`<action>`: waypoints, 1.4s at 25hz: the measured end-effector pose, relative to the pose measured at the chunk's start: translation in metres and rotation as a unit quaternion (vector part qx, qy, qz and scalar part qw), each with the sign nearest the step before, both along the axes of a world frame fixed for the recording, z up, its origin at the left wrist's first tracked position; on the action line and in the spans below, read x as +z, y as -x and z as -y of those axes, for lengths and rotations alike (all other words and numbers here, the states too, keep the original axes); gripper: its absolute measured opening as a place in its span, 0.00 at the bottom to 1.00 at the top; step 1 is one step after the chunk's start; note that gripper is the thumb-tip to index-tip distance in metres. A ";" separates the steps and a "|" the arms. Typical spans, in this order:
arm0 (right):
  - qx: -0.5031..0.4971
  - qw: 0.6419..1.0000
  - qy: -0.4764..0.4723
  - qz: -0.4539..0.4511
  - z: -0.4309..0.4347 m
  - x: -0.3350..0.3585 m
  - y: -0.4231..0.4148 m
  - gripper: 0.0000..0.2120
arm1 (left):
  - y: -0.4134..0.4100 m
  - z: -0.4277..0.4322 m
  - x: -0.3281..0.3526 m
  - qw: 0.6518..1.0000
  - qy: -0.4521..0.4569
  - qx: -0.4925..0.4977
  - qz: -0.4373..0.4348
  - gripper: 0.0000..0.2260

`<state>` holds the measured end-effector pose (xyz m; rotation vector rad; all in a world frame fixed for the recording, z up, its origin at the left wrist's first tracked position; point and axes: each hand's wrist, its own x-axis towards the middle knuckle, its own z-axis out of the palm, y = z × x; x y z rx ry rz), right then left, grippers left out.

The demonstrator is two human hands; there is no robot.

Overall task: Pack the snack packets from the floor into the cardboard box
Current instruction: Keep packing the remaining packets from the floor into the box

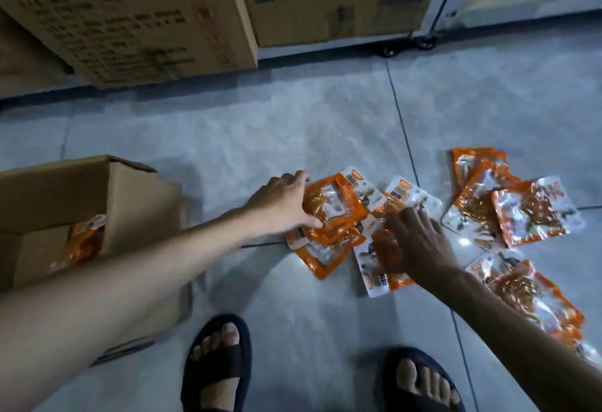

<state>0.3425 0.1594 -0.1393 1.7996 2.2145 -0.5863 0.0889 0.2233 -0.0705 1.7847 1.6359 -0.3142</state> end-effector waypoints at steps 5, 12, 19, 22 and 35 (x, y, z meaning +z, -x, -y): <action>0.035 0.999 -0.039 -0.011 -0.003 -0.005 -0.015 0.36 | -0.020 -0.026 -0.049 0.999 -0.003 -0.012 -0.046 0.41; -0.026 0.999 0.010 -0.040 0.001 0.029 -0.031 0.21 | -0.018 -0.008 -0.062 0.986 -0.130 0.077 -0.066 0.37; -0.220 0.963 0.074 -0.138 -0.004 0.034 -0.045 0.20 | 0.009 0.002 -0.055 0.971 -0.101 0.215 0.001 0.23; -0.310 0.910 0.094 -0.258 -0.005 0.032 -0.047 0.21 | 0.017 0.002 -0.044 0.957 -0.102 0.266 0.060 0.17; -0.539 0.646 0.163 -0.515 0.009 0.021 -0.031 0.23 | -0.047 -0.039 -0.074 0.988 -0.040 0.151 0.014 0.27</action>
